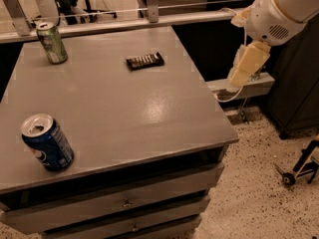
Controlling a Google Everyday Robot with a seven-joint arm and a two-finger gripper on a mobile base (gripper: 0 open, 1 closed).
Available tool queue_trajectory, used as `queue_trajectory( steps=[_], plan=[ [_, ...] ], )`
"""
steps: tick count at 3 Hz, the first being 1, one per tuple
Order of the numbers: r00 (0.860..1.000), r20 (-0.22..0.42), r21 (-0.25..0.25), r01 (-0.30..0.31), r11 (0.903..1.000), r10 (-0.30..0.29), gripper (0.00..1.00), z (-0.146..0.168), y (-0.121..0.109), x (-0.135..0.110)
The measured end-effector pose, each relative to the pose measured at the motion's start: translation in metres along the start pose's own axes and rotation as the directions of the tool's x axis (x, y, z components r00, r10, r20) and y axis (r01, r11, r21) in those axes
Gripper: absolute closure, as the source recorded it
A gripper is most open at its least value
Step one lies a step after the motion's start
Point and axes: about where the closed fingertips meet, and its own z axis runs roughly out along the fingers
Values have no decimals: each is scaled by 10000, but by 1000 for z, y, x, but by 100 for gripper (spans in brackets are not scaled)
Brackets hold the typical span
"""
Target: Move rxbar chocolate near pepsi can
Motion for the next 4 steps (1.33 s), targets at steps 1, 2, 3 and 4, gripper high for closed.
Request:
queue_trajectory(
  steps=[1, 2, 3, 4],
  plan=[
    [9932, 1157, 101, -137, 9999, 124, 0, 28, -36, -25],
    [9932, 1157, 101, -137, 9999, 124, 0, 28, -36, -25],
    [9830, 1813, 81, -313, 9995, 293, 0, 53, -58, -40],
    [9445, 3146, -222, -922, 9955, 945, 0, 108, -104, -69]
  ],
)
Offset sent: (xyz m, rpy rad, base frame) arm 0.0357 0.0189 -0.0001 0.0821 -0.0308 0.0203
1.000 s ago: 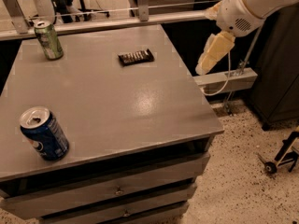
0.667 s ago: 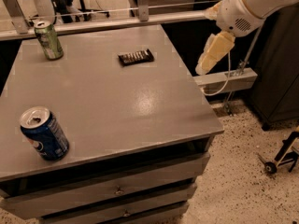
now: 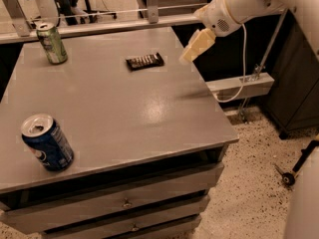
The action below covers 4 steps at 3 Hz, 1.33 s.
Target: Move rxbar chocolate near pepsi can
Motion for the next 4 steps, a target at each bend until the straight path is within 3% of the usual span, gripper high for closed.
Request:
queue_trajectory(
  steps=[1, 2, 4],
  plan=[
    [9970, 672, -282, -374, 9989, 393, 0, 39, -18, -8],
    [9957, 741, -584, -506, 9970, 548, 0, 92, -27, -12],
    [9964, 390, -911, -717, 9933, 755, 0, 137, -33, -11]
  ],
)
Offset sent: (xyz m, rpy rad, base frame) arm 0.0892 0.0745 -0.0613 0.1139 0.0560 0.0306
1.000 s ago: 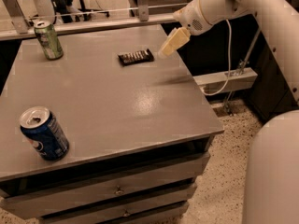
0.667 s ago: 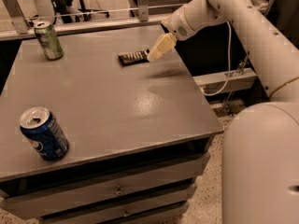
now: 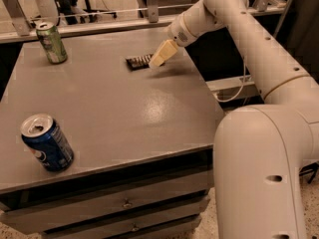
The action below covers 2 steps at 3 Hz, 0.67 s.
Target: Move rxbar chocolate near pepsi can
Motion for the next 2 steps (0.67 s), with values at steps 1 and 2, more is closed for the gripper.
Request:
queue_trajectory(
  steps=[1, 2],
  plan=[
    [9994, -108, -386, -324, 9987, 320, 0, 12, 2, 1],
    [9983, -153, -821, -570, 9950, 559, 0, 20, 7, 0]
  ],
)
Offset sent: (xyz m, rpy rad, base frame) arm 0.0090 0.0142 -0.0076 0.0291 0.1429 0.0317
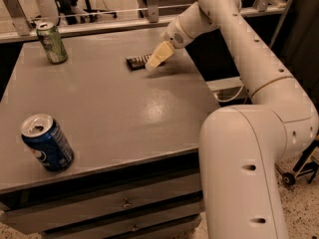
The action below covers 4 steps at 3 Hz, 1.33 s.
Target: Move rxbar chocolate near pepsi can
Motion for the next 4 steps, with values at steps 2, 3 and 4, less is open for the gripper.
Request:
queue_trajectory(
  steps=[2, 3, 4],
  plan=[
    [9999, 106, -597, -57, 9982, 64, 49, 16, 10, -6],
    [10000, 42, -825, -10, 9966, 13, 80, 15, 18, -8],
    [9998, 66, -873, 173, 9960, -167, 100, 2, 26, -14]
  ],
)
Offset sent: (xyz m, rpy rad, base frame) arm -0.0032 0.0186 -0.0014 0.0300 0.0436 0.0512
